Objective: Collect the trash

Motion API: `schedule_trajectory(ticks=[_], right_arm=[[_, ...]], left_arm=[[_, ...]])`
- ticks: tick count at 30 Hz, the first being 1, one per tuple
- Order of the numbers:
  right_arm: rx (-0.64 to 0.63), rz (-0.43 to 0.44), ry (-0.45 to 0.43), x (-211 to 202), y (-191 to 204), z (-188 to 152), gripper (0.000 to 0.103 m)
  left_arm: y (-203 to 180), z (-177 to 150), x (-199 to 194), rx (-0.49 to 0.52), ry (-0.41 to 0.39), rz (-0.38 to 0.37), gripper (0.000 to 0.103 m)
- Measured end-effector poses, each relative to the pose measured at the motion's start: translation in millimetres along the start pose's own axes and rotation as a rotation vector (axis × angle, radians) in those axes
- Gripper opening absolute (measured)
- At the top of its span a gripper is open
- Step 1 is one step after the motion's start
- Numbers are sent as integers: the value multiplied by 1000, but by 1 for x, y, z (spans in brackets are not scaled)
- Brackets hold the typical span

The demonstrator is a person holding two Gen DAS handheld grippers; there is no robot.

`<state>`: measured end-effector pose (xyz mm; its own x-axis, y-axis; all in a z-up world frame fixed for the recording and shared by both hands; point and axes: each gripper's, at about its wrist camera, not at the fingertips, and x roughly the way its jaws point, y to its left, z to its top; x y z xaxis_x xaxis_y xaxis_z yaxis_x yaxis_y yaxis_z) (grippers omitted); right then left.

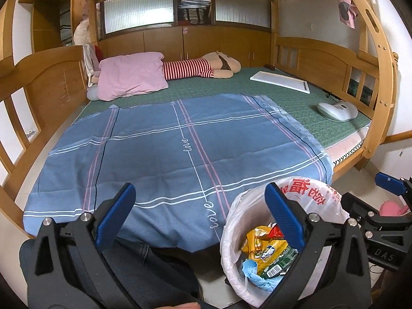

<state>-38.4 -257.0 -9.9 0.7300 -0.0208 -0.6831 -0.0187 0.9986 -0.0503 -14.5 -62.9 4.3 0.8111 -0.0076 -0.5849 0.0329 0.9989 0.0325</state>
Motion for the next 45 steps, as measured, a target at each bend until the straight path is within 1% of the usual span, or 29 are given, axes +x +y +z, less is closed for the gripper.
schedule_trajectory(ticks=[45], right_arm=[[13, 1, 12, 5, 7, -4, 84]], left_arm=[[-1, -4, 2, 2, 9, -19, 100]])
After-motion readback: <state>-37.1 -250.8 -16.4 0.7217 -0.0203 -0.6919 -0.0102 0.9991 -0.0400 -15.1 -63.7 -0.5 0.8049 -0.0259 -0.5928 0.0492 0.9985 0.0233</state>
